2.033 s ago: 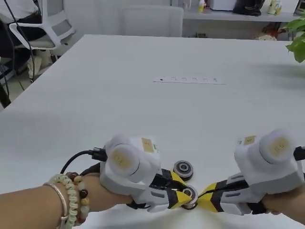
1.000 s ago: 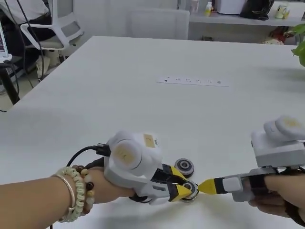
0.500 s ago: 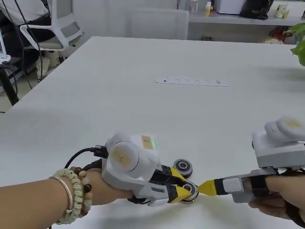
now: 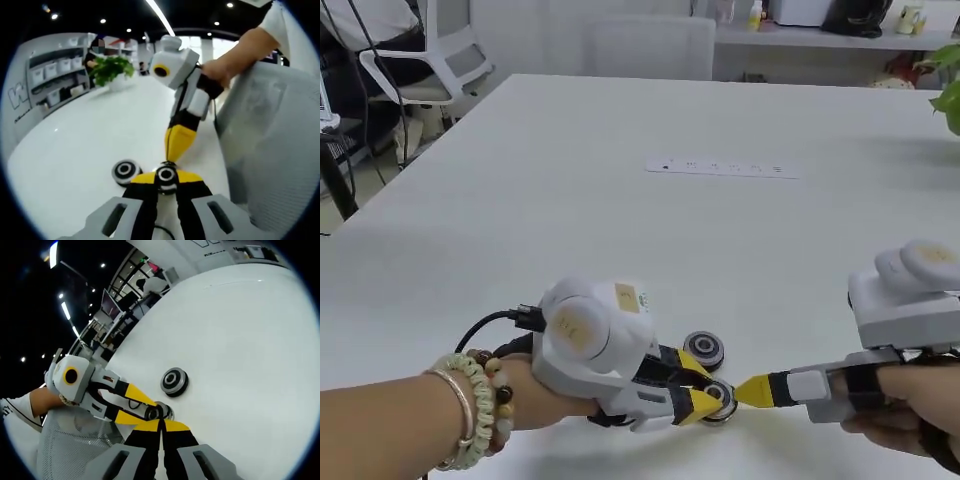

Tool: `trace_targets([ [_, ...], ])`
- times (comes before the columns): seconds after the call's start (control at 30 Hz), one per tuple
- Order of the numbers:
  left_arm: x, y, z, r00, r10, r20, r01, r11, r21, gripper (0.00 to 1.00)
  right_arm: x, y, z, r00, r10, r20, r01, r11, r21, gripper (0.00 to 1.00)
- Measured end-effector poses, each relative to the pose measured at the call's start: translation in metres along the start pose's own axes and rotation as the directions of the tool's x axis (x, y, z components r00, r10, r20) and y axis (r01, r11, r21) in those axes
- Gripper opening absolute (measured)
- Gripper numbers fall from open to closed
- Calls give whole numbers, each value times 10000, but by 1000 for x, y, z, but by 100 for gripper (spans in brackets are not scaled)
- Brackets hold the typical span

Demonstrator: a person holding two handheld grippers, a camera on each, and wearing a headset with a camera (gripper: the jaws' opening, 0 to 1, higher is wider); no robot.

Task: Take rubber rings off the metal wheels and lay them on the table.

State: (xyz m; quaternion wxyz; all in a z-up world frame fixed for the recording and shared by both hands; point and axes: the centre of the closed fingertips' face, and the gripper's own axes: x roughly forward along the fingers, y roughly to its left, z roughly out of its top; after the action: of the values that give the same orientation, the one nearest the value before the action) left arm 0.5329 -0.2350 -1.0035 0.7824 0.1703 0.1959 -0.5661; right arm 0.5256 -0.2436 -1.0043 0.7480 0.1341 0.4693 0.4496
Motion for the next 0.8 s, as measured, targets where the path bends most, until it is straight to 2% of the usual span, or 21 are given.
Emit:
trace_targets([
  [0.8,0,-1,0,10000,-2,28,2,10000,22,14,1,2,0,9999,49,-127,-54,9994,-346,0],
])
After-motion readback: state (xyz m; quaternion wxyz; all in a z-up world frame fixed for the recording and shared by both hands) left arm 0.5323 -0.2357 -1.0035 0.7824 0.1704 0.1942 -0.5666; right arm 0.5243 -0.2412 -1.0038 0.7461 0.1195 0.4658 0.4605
